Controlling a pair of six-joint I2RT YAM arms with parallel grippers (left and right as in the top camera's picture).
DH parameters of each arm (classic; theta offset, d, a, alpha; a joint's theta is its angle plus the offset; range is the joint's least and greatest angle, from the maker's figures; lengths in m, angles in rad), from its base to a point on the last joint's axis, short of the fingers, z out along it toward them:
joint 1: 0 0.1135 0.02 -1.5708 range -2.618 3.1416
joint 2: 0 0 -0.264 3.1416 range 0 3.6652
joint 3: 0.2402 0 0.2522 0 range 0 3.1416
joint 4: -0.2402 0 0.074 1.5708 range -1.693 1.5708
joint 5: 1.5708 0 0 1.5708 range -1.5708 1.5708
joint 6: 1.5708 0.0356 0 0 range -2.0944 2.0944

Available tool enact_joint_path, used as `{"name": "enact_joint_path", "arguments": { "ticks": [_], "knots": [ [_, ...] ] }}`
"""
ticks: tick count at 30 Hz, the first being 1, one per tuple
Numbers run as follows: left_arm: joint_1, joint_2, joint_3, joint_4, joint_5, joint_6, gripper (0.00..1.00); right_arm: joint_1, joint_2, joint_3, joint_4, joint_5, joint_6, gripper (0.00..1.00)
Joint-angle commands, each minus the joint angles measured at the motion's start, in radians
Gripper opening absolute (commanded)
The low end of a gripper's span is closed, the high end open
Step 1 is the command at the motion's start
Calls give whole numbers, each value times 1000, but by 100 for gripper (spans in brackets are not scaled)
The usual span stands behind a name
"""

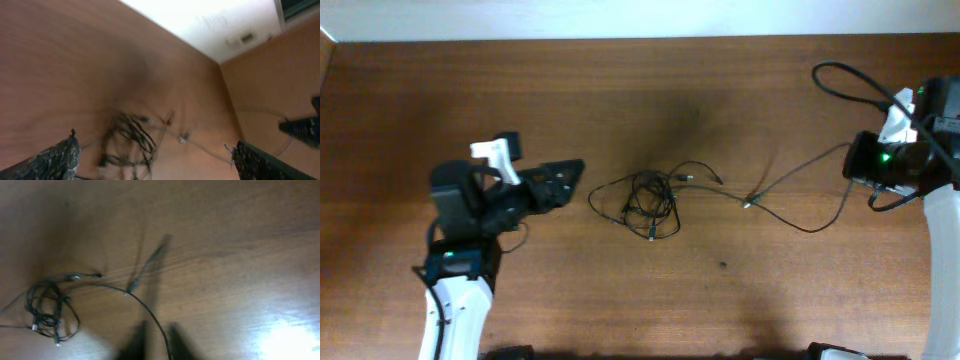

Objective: Untangle cables

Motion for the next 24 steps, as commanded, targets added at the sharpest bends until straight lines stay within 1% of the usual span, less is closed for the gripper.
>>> {"name": "enact_joint_path", "arguments": {
  "ticks": [1, 2, 3, 4, 5, 6, 7, 8, 9, 10, 11, 12, 14, 15, 16, 17, 18, 19, 20, 22, 23, 24],
  "knots": [
    [-230, 7, 1, -27, -274, -159, 99, -1, 1, 7, -43, 172, 156, 77],
    [-319, 26, 1, -30, -387, -249, 99, -1, 1, 7, -60, 194, 162, 91],
    [-399, 55, 1, -25, -487, -319, 99, -1, 2, 7, -80, 198, 162, 99],
    [-459, 89, 1, -8, -556, -339, 99, -1, 2, 3, -89, 197, 162, 99],
    [-548, 170, 1, 56, -631, -340, 99, -1, 2, -7, -106, 197, 162, 99],
    [-583, 219, 1, 108, -635, -340, 99, -1, 2, -14, -120, 197, 162, 99],
    [-639, 318, 1, 221, -634, -344, 99, -1, 2, -22, -135, 198, 161, 99],
    [-666, 389, 1, 304, -635, -343, 95, -1, 2, -34, -137, 198, 162, 99],
    [-685, 472, 1, 366, -635, -343, 86, -1, 2, -53, -137, 197, 162, 99],
    [-690, 537, 1, 404, -635, -344, 84, -1, 2, -79, -136, 196, 162, 99],
    [-692, 610, 1, 459, -635, -360, 78, -1, 2, -110, -133, 193, 163, 99],
    [-692, 661, 1, 522, -635, -398, 67, -1, 2, -146, -122, 193, 163, 99],
    [-692, 710, 1, 610, -635, -411, 45, -1, 2, -233, -91, 135, 165, 99],
    [-691, 716, 1, 631, -643, -411, 18, 3, 2, -282, -66, 79, 159, 99],
    [-685, 716, 1, 643, -666, -410, 0, 19, 2, -315, -36, 3, 103, 99],
    [-663, 716, 1, 658, -660, -411, 0, 64, 2, -338, -4, -163, -5, 99],
    [-640, 715, 1, 657, -625, -410, 0, 112, 2, -354, 24, -306, -54, 99],
    [-615, 714, 1, 657, -564, -410, 0, 171, 2, -385, 89, -417, -27, 99],
    [-600, 712, 1, 657, -527, -410, 0, 193, 2, -401, 124, -449, 30, 98],
    [-549, 705, 1, 657, -410, -409, 0, 271, 2, -467, 267, -473, 224, 99],
    [-513, 694, 1, 657, -324, -384, 0, 312, 2, -517, 349, -473, 390, 93],
    [-491, 680, 1, 656, -268, -328, 0, 352, 3, -571, 436, -473, 566, 93]
  ]
}}
